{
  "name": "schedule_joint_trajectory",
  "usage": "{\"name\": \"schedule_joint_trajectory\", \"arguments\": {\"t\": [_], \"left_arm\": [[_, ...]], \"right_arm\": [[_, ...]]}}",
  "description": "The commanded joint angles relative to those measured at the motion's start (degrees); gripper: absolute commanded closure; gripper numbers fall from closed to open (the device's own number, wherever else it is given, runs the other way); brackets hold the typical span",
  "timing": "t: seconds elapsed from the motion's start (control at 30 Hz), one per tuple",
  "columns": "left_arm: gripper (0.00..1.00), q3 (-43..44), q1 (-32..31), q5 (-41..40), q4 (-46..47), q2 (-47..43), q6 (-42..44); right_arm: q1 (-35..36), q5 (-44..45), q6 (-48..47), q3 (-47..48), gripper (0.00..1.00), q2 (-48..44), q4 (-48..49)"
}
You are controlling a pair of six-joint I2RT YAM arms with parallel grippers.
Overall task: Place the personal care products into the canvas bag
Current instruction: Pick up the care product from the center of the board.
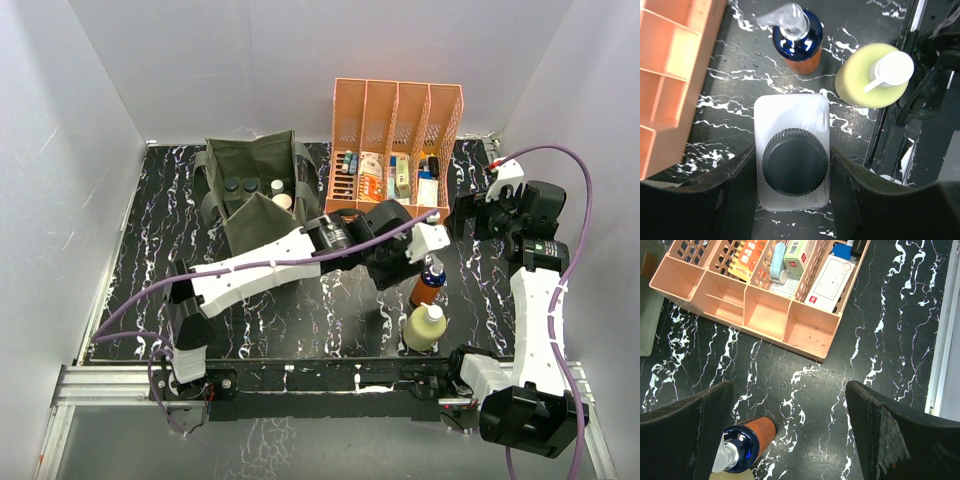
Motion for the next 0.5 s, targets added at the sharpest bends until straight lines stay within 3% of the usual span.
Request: {"name": "schedule_joint_trajectory", "arguments": {"t": [0.0, 0.47], "left_arm": [[1.0, 7.7, 1.9, -1.4, 1.4, -8.6, 2.0], [1.0, 24.5, 13.3, -4.2, 1.0, -12.5, -0.2]], "right_arm": [[-0.2, 0.1, 0.1, 3.2, 0.01, -0.4, 2.1], [-0.2, -1.0, 0.3, 4.0, 0.01, 1.0, 1.9]]}}
